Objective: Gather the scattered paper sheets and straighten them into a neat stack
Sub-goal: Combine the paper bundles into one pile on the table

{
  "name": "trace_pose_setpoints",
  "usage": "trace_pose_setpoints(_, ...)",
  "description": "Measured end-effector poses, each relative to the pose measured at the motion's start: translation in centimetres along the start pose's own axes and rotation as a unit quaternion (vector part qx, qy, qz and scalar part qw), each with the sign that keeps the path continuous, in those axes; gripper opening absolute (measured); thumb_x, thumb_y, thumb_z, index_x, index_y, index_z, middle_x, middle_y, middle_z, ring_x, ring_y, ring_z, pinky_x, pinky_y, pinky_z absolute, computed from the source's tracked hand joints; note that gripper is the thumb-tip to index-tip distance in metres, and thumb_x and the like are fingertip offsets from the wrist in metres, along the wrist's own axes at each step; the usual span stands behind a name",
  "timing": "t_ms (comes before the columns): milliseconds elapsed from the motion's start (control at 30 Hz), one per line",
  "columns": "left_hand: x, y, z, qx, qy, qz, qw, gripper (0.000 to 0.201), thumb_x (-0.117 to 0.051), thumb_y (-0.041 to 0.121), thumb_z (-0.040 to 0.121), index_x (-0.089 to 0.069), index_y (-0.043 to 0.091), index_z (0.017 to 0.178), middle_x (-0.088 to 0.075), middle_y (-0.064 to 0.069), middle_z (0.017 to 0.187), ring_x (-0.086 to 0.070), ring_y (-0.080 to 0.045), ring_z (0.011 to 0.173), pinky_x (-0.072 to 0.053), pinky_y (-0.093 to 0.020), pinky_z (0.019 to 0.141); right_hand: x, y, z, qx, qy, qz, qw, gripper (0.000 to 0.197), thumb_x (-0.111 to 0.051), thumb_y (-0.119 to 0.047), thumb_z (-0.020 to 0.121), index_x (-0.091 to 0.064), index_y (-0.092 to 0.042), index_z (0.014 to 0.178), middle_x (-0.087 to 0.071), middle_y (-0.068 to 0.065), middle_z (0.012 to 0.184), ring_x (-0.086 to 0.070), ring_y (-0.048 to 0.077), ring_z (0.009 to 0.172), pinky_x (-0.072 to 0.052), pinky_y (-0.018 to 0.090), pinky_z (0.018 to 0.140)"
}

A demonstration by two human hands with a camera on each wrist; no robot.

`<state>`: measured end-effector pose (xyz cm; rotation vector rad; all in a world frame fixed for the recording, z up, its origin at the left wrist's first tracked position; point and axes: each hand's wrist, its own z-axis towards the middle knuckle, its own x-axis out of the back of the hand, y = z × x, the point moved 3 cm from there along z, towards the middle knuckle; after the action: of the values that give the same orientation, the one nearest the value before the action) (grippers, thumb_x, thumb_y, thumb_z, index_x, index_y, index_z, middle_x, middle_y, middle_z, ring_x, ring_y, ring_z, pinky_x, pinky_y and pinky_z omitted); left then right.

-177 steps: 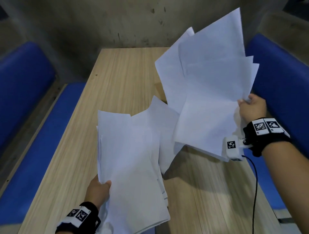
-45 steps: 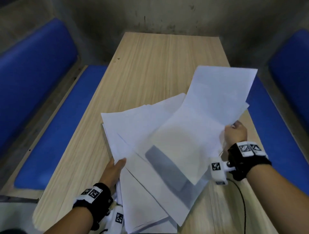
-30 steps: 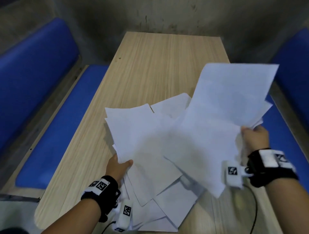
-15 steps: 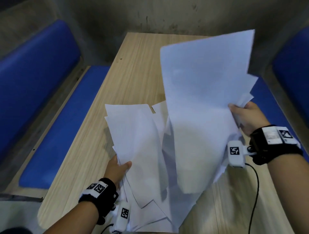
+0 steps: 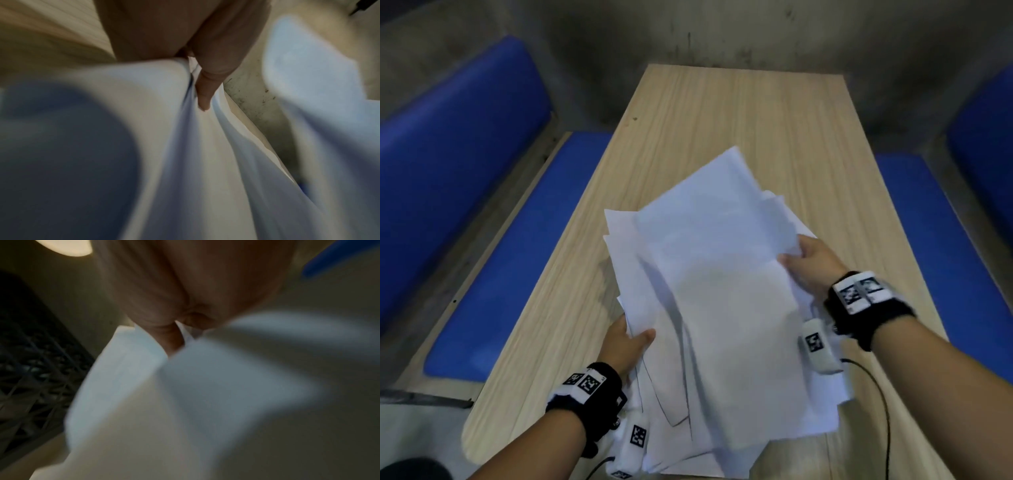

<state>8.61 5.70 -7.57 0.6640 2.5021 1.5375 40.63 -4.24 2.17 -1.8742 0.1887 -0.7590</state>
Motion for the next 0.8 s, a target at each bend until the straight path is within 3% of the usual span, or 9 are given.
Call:
trace_pose_setpoints(100,-0.2,0.6,-0.4,-0.001,-0.012,-0.035,0.999,0.032,-0.060,-0.005,0.087,-0.061,0.012,0.114,-0.070,-0.009,0.109,-0.065,-0.029,0.105,-0.049,-0.040,0.094,-3.5,1.0,0.2,0.013,-0.012,-0.088,0.996,0.021,-0.056,0.001,0.081,-0.062,0.002,0.100,-0.065,0.019,0.093,-0.058,0.024,0.084,-0.040,0.029,0.071)
trace_pose_setpoints(300,0.0,2.7,-1.3,-0.011,-0.072,-0.088,0.993,0.036,-0.065,-0.001,0.082,-0.064,0.012,0.116,-0.071,-0.010,0.118,-0.066,-0.026,0.112,-0.046,-0.044,0.101,-5.6,3.3,-0.4,-0.033,0.041,-0.031,0.998,0.024,-0.059,-0.007,0.084,-0.058,-0.004,0.108,-0.065,0.018,0.104,-0.061,0.036,0.097,-0.045,0.031,0.076)
trace_pose_setpoints(400,-0.1,3.3,-1.6,0.005,-0.079,-0.112,0.991,0.041,-0.067,0.002,0.079,-0.062,0.010,0.119,-0.070,-0.014,0.119,-0.064,-0.033,0.113,-0.044,-0.051,0.103,-5.2,3.7,-0.8,-0.073,0.047,-0.015,0.996,0.061,-0.067,-0.029,0.081,-0.040,-0.016,0.135,-0.046,0.011,0.134,-0.048,0.030,0.123,-0.043,0.036,0.098)
trace_pose_setpoints(500,-0.5,4.0,-1.9,-0.002,-0.095,-0.120,0.988,0.045,-0.070,0.011,0.074,-0.063,0.013,0.118,-0.071,-0.011,0.118,-0.064,-0.031,0.115,-0.043,-0.051,0.105,-4.4,4.5,-1.2,-0.116,0.048,0.004,0.992,0.090,-0.075,-0.042,0.071,-0.025,-0.018,0.141,-0.042,0.008,0.139,-0.042,0.029,0.131,-0.038,0.043,0.107)
trace_pose_setpoints(567,-1.2,4.3,-2.2,0.000,-0.114,-0.120,0.986,0.043,-0.072,0.018,0.080,-0.062,0.015,0.122,-0.070,-0.007,0.122,-0.064,-0.026,0.116,-0.042,-0.050,0.106,-4.2,4.7,-1.8,-0.125,0.009,0.039,0.991,0.079,-0.077,-0.041,0.069,-0.036,-0.017,0.131,-0.053,0.000,0.125,-0.051,0.023,0.120,-0.044,0.033,0.098)
trace_pose_setpoints(633,-2.0,4.5,-2.5,0.026,-0.135,-0.117,0.984,0.038,-0.057,0.035,0.092,-0.060,0.019,0.127,-0.069,-0.001,0.124,-0.063,-0.019,0.117,-0.041,-0.045,0.108,-4.3,4.3,-2.6,-0.095,-0.036,0.055,0.993,0.054,-0.072,-0.020,0.079,-0.047,-0.015,0.126,-0.059,-0.004,0.110,-0.056,0.017,0.109,-0.046,0.015,0.081)
trace_pose_setpoints(667,-2.3,4.6,-2.6,0.047,-0.142,-0.111,0.983,0.046,-0.049,0.048,0.092,-0.059,0.021,0.128,-0.069,0.002,0.124,-0.062,-0.016,0.117,-0.041,-0.042,0.108,-4.3,4.1,-2.9,-0.083,-0.044,0.063,0.994,0.047,-0.068,-0.010,0.081,-0.051,-0.015,0.124,-0.063,-0.004,0.107,-0.059,0.018,0.107,-0.047,0.015,0.079)
trace_pose_setpoints(733,-2.9,5.0,-2.6,0.046,-0.155,-0.078,0.984,0.072,-0.055,0.070,0.073,-0.058,0.023,0.126,-0.070,0.006,0.117,-0.065,-0.010,0.108,-0.048,-0.034,0.098,-4.0,4.2,-3.1,-0.072,-0.032,0.074,0.994,0.046,-0.067,-0.005,0.078,-0.054,-0.017,0.121,-0.066,0.000,0.109,-0.061,0.024,0.108,-0.048,0.029,0.091)
trace_pose_setpoints(800,-2.7,5.0,-2.2,0.014,-0.136,-0.040,0.990,0.085,-0.077,0.066,0.053,-0.061,0.017,0.121,-0.074,0.006,0.104,-0.071,-0.011,0.094,-0.056,-0.029,0.085,-3.9,4.5,-3.2,-0.069,-0.037,0.130,0.988,0.053,-0.069,-0.010,0.072,-0.055,-0.018,0.123,-0.067,0.004,0.116,-0.063,0.026,0.109,-0.046,0.041,0.100)
